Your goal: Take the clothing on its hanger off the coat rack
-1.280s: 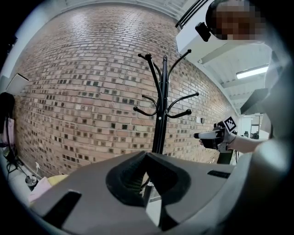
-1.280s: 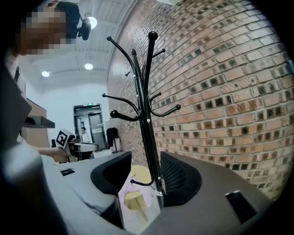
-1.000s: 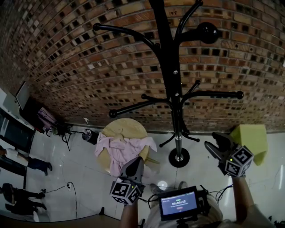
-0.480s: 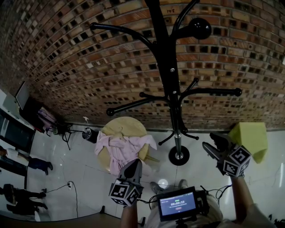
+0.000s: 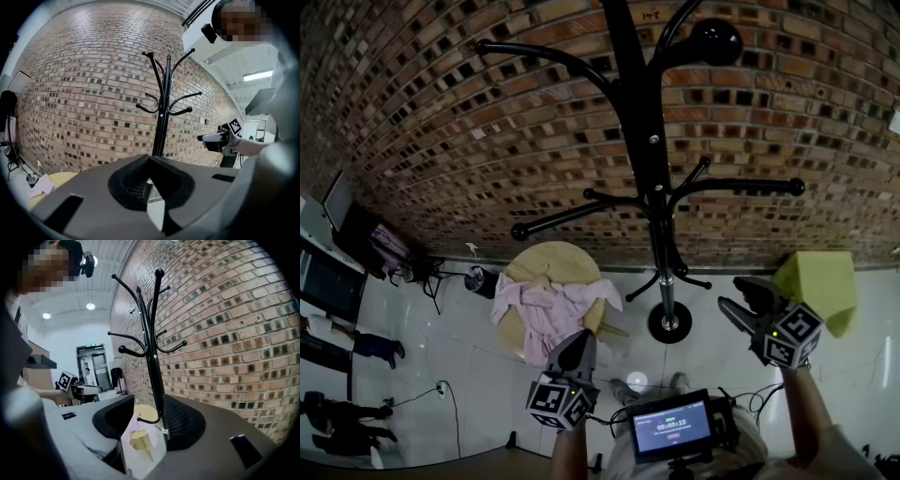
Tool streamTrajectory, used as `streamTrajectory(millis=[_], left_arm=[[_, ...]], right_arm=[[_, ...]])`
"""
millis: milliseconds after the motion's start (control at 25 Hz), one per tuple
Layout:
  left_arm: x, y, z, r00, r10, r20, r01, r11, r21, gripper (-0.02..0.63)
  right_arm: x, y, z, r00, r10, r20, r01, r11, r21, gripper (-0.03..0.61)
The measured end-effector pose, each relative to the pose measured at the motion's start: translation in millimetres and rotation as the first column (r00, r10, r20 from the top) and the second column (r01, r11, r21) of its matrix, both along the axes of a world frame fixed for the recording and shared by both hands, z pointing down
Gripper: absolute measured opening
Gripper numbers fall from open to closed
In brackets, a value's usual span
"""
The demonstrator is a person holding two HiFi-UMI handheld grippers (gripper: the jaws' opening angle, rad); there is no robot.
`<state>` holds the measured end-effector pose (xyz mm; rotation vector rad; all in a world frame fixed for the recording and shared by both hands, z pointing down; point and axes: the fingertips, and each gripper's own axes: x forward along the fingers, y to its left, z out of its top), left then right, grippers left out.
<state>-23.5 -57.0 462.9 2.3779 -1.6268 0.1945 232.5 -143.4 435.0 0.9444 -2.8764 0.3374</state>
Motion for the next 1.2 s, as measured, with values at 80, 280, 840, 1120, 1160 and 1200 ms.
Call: streamTrajectory(millis=[80, 280, 840, 1120, 1160, 1200], left_arm=[[1, -1, 1, 1.000, 0.003, 0.001, -0.003, 1.000, 0.003, -0.015], [0, -3, -2, 1.000, 0.010, 0.002, -0.010, 1.000, 0.003, -0.015], [2, -9, 1, 1.000, 0.008, 0.009, -0.008, 1.000, -0.001, -0.015], [4, -12, 4, 1.000, 0.012, 0.008, -0.012, 1.000, -0.007, -0.015], [5, -12, 4, 1.000, 0.013, 0.008, -0.013, 1.000, -0.007, -0.015], [5, -12, 4, 1.000, 0.013, 0.008, -0.013, 1.000, -0.007, -0.015]], right_arm=[[0, 0, -1, 1.000, 0.002, -0.003, -0.002, 1.000, -0.003, 0.190], [-1, 0, -6, 1.000, 0.006, -0.007, -0.006, 1.000, -0.004, 0.181], [4, -5, 2, 1.000, 0.002, 0.018, -0.001, 1.000, -0.022, 0.181], [4, -9, 2, 1.000, 0.006, 0.023, -0.005, 1.000, -0.023, 0.179], [4, -9, 2, 1.000, 0.006, 0.023, -0.005, 1.000, -0.024, 0.179], [4, -9, 3, 1.000, 0.006, 0.024, -0.006, 1.000, -0.025, 0.179]])
